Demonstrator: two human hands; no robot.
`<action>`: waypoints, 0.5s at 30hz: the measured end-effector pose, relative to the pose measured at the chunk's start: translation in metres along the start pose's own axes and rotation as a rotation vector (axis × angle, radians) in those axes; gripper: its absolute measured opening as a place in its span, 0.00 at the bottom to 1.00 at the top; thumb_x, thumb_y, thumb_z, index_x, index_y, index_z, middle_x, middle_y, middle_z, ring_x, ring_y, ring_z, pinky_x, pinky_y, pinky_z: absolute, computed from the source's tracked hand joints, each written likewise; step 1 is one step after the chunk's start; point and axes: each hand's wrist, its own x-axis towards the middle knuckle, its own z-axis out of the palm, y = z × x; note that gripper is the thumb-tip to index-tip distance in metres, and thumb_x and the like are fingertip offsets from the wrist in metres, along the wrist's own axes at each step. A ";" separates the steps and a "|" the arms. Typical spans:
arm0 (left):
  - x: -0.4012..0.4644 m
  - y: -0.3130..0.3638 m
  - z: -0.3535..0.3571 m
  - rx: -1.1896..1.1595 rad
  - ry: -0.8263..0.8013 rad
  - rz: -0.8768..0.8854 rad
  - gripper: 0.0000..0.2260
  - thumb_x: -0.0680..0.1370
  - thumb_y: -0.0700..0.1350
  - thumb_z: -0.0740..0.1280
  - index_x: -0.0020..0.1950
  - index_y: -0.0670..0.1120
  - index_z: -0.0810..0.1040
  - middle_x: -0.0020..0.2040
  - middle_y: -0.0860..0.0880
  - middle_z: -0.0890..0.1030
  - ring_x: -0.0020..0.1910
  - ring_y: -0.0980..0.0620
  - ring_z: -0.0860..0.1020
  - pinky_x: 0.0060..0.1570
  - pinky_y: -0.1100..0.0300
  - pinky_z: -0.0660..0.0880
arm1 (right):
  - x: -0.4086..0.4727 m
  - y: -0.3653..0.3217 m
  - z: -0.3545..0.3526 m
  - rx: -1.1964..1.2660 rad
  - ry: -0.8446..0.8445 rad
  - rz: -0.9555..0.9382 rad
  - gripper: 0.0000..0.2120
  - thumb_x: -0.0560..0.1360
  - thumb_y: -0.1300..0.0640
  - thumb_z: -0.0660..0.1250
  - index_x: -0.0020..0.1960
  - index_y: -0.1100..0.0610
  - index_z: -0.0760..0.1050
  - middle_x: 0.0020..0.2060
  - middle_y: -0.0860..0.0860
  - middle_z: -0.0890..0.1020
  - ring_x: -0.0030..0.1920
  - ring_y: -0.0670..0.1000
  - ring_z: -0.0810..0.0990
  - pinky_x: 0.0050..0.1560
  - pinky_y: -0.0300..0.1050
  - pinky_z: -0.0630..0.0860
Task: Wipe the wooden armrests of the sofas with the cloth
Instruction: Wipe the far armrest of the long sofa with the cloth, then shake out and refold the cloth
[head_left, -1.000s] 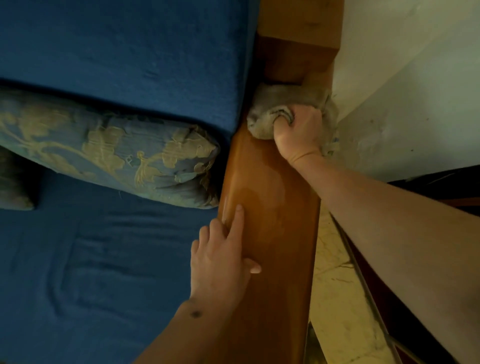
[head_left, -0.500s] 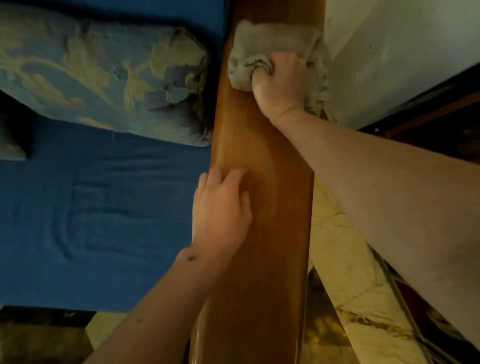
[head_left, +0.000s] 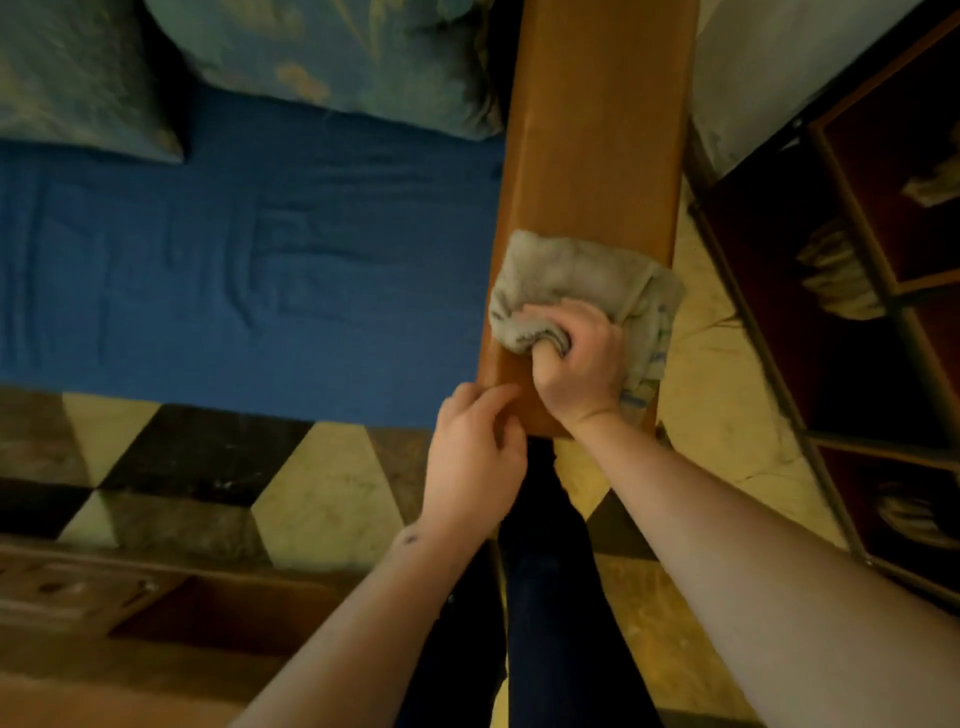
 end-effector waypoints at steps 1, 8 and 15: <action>-0.013 -0.005 0.004 -0.017 -0.036 -0.011 0.17 0.77 0.41 0.63 0.65 0.50 0.80 0.50 0.54 0.74 0.53 0.49 0.75 0.52 0.58 0.73 | -0.021 0.000 0.002 0.021 -0.011 0.024 0.17 0.65 0.62 0.64 0.48 0.59 0.88 0.45 0.55 0.89 0.49 0.60 0.86 0.58 0.54 0.81; -0.097 -0.028 -0.007 -0.203 -0.231 -0.309 0.12 0.77 0.46 0.66 0.60 0.52 0.81 0.48 0.60 0.81 0.48 0.63 0.78 0.46 0.70 0.72 | -0.102 -0.050 0.004 0.574 -0.087 0.637 0.13 0.62 0.63 0.59 0.33 0.50 0.80 0.33 0.45 0.80 0.39 0.49 0.78 0.40 0.41 0.73; -0.146 -0.015 -0.078 -1.196 -0.144 -0.858 0.17 0.74 0.52 0.75 0.54 0.41 0.81 0.45 0.42 0.83 0.41 0.46 0.82 0.42 0.52 0.77 | -0.090 -0.148 -0.009 1.198 0.112 1.245 0.10 0.69 0.64 0.59 0.36 0.59 0.78 0.33 0.54 0.83 0.33 0.58 0.81 0.43 0.46 0.77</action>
